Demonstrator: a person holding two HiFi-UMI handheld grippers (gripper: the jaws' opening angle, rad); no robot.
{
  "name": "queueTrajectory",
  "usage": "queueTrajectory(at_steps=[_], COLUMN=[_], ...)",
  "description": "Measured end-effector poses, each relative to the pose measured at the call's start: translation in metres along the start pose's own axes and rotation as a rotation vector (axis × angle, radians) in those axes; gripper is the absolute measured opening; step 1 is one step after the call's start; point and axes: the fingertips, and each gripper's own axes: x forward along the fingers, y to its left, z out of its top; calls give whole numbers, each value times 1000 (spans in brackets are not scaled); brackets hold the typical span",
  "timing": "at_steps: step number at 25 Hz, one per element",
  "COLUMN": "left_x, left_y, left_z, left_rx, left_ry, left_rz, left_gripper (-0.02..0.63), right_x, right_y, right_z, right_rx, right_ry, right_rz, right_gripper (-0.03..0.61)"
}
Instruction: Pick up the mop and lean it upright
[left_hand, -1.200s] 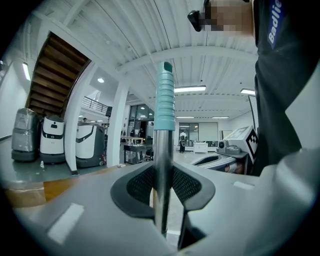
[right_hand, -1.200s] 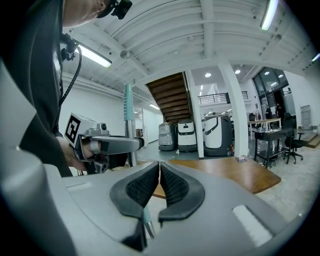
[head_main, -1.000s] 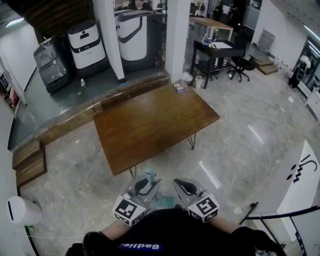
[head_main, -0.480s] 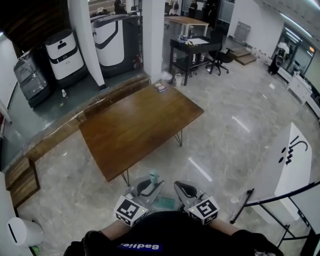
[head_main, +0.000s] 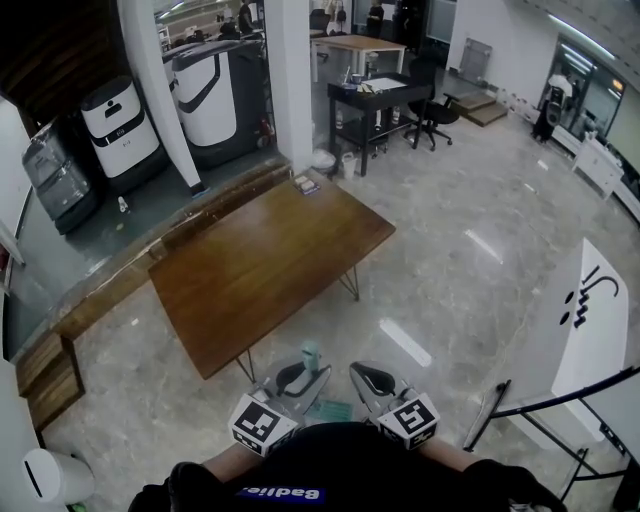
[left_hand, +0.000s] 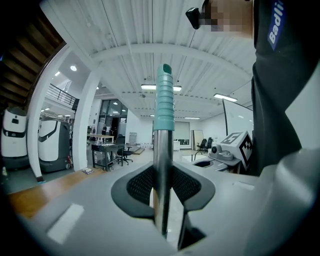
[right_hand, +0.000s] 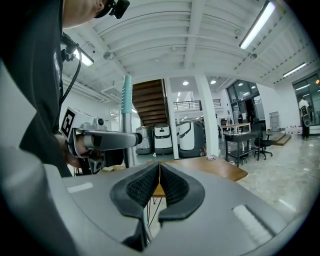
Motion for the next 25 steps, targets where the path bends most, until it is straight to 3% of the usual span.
queueTrajectory(at_steps=[15,25], left_x=[126,198], left_y=[-31,-50], left_z=[22,37], left_rx=[21,21], left_ry=[-23,-12], left_rz=[-14,-66], left_gripper=[110,110], right_x=[-66,-107], right_y=[-129,-187], right_z=[10,-3], right_rx=[1,59], right_ry=[-31,-45], right_rz=[-63,-172], right_gripper=[9,9])
